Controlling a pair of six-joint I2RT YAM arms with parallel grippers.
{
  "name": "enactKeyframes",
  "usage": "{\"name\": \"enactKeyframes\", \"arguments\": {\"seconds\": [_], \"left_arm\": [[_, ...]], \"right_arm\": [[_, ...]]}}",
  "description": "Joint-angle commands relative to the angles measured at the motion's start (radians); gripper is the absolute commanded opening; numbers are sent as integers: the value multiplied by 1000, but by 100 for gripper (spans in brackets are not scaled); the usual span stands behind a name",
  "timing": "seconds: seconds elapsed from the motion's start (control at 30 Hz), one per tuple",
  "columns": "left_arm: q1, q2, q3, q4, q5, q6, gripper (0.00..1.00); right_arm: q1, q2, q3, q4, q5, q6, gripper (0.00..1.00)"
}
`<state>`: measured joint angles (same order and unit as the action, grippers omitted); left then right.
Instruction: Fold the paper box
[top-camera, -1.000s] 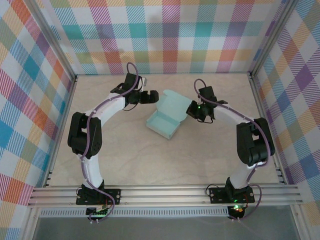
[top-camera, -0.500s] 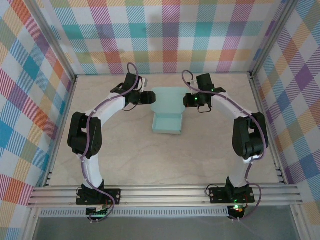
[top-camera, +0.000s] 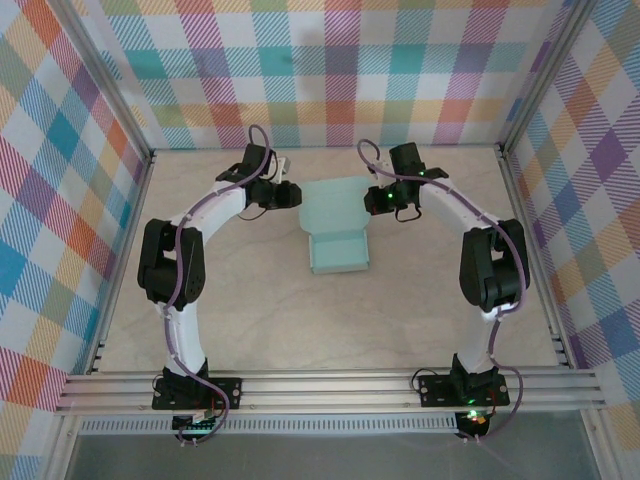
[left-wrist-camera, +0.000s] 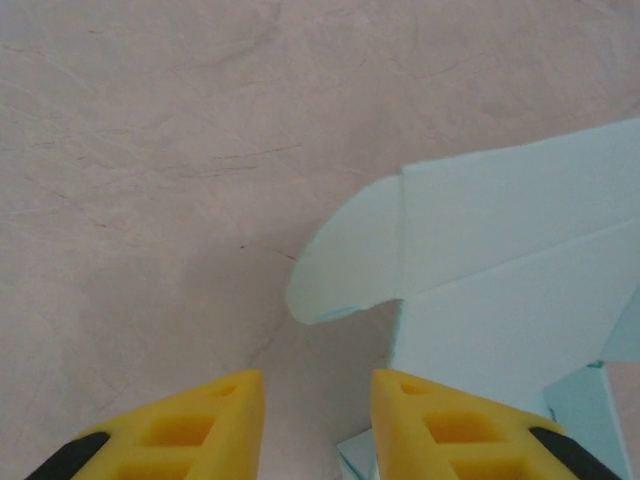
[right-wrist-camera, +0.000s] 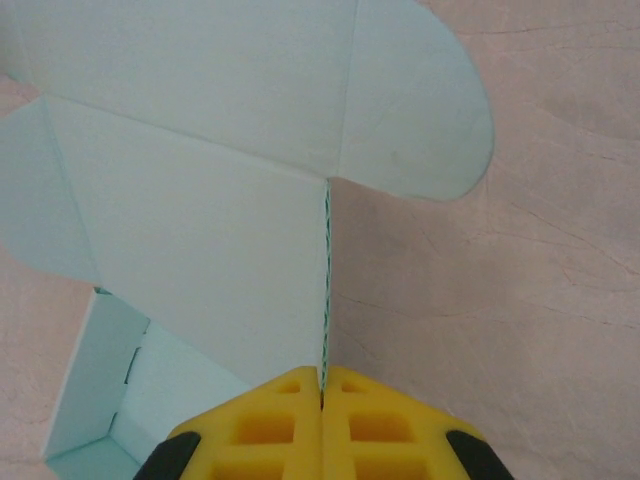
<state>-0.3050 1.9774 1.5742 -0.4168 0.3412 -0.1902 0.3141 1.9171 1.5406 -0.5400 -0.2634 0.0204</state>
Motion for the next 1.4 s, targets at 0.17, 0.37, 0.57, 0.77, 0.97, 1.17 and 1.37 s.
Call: {"name": "enactKeyframes", "arguments": {"seconds": [0.17, 0.37, 0.57, 0.77, 0.97, 1.17, 1.37], "left_arm": [[3, 12, -19, 15, 123, -8, 29], [1, 16, -48, 22, 111, -6, 29], [0, 22, -50, 24, 116, -8, 25], [-5, 30, -43, 15, 120, -4, 2], [-22, 7, -43, 12, 96, -2, 0], [-98, -97, -127, 118, -82, -10, 0], [-206, -210, -267, 319, -294, 12, 0]], "right_arm": [[-3, 36, 49, -43, -13, -13, 0], [-3, 42, 58, -47, -17, -9, 0], [-3, 51, 72, -58, -27, -8, 0], [-3, 50, 75, -56, -30, 4, 0], [-1, 6, 24, 1, -5, 64, 0], [39, -102, -130, 175, 167, 177, 0], [126, -208, -308, 389, 367, 206, 0]]}}
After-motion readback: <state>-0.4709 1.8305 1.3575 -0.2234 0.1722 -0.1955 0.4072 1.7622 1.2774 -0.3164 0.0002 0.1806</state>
